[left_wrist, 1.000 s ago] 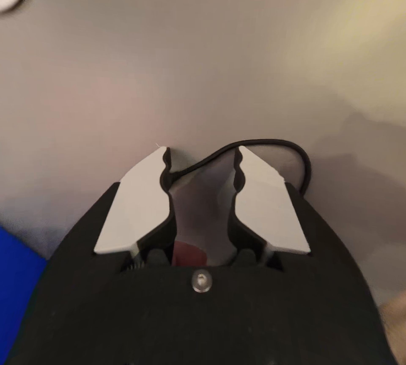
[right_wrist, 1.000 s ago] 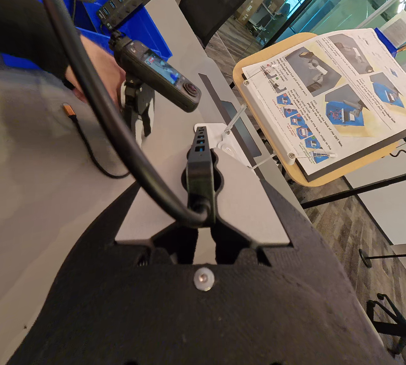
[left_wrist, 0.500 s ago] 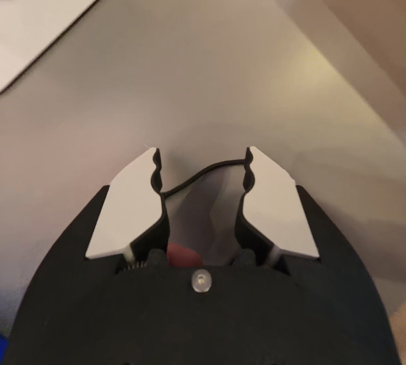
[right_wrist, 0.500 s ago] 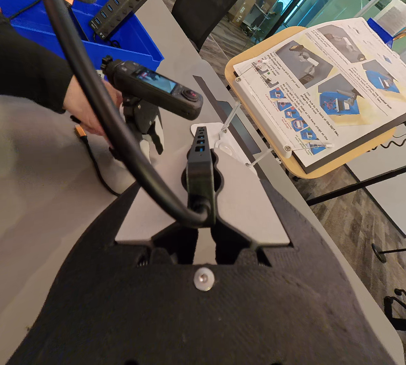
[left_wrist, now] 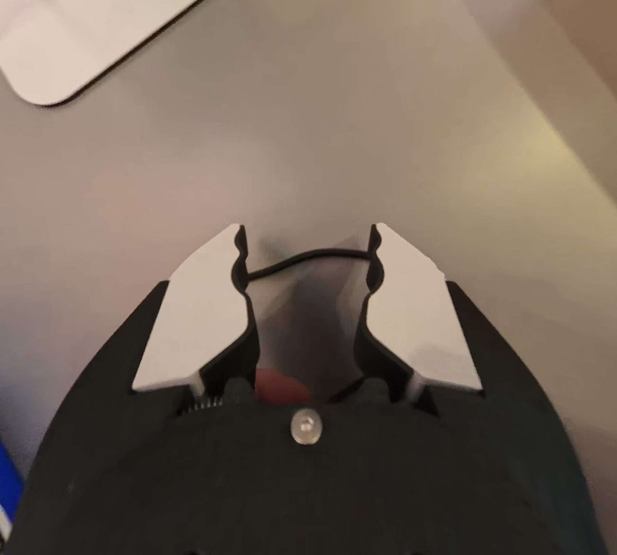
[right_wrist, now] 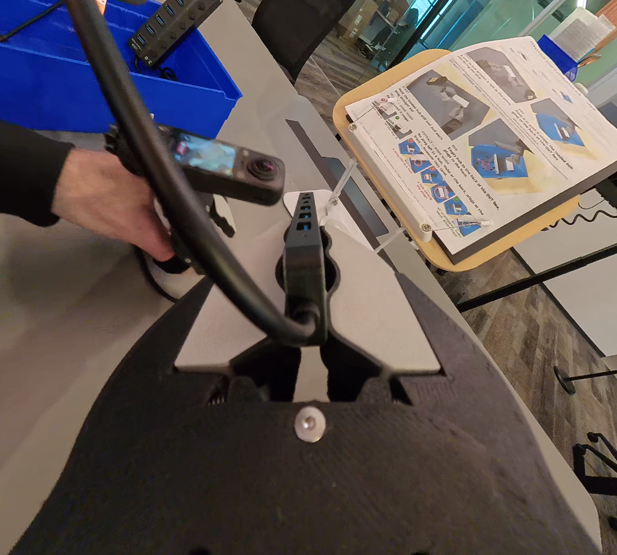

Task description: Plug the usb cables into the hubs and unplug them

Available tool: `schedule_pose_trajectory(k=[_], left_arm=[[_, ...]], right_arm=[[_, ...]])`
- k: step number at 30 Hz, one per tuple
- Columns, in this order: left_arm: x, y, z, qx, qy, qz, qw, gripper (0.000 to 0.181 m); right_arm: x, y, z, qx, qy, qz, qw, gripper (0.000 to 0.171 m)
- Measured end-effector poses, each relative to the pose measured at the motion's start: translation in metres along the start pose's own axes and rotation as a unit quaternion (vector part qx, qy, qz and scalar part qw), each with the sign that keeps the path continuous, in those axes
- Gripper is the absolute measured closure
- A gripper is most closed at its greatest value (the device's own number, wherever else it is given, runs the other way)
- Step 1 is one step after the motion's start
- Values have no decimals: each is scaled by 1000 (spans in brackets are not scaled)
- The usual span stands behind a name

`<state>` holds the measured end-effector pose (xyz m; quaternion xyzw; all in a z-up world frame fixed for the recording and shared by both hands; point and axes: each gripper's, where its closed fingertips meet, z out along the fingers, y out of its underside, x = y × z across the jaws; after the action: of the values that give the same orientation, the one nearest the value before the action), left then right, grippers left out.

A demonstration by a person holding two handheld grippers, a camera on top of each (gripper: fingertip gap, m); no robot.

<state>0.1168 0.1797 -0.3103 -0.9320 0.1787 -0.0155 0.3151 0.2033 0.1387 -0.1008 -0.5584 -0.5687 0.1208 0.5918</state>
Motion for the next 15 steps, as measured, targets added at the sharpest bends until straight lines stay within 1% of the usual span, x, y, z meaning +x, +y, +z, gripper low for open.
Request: schedule_pose_trajectory(k=[2,4,7,8,10,15], left_arm=[[-4,5,-14,2,7,-34,999,106],[-13,16,-20,-10,2,-60,998,100],[-17,38,-13,-49,6,-87,995,91],[-21,41,-9,-49,-4,-94,994,87],[-23,33,-4,-31,-2,-108,994,84],[-21,7,13,-31,17,-107,994,84]], right_arm=[[1,0,0,2,1,3,1000,159],[1,-1,1,5,-2,9,1000,159],[-2,-3,3,5,-5,6,1000,159],[-3,-4,3,5,-5,3,1000,159],[-4,-6,2,6,-5,1,1000,158],[1,-6,-1,8,3,7,1000,158]])
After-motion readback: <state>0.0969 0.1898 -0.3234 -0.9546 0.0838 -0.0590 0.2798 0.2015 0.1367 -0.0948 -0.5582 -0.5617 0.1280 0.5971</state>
